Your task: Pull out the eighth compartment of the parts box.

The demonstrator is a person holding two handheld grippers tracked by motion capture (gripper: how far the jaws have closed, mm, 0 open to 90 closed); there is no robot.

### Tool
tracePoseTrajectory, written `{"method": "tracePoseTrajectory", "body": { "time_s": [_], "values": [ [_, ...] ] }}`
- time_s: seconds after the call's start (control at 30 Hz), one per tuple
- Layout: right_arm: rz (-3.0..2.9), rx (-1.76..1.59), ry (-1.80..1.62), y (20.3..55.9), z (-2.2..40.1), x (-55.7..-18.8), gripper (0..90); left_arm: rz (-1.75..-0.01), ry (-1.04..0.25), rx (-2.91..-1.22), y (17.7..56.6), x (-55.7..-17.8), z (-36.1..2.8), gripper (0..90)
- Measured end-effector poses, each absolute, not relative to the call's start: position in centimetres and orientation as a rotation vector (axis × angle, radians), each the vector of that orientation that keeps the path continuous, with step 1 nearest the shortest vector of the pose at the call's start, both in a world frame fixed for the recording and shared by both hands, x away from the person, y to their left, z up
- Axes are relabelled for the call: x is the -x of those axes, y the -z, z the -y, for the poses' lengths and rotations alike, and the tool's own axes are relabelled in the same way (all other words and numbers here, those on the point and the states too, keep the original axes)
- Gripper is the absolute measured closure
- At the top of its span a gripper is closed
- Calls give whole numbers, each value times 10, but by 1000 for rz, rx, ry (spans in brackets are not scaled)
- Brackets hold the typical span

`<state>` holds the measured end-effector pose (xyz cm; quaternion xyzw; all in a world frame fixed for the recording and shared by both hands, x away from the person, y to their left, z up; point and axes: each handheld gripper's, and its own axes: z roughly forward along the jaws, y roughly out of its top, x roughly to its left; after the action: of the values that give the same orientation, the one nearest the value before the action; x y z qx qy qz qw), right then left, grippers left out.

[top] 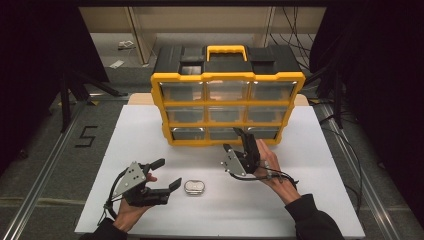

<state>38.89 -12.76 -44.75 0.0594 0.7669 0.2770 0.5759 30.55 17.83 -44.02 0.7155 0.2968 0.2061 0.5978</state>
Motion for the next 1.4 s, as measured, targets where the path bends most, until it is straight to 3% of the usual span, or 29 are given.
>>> {"method": "tracePoseTrajectory", "body": {
  "time_s": [1.4],
  "values": [
    [-1707, 50, -356, 474, 112, -423, 496, -677, -472, -1664, 440, -305, -177, 166]
  ]
}}
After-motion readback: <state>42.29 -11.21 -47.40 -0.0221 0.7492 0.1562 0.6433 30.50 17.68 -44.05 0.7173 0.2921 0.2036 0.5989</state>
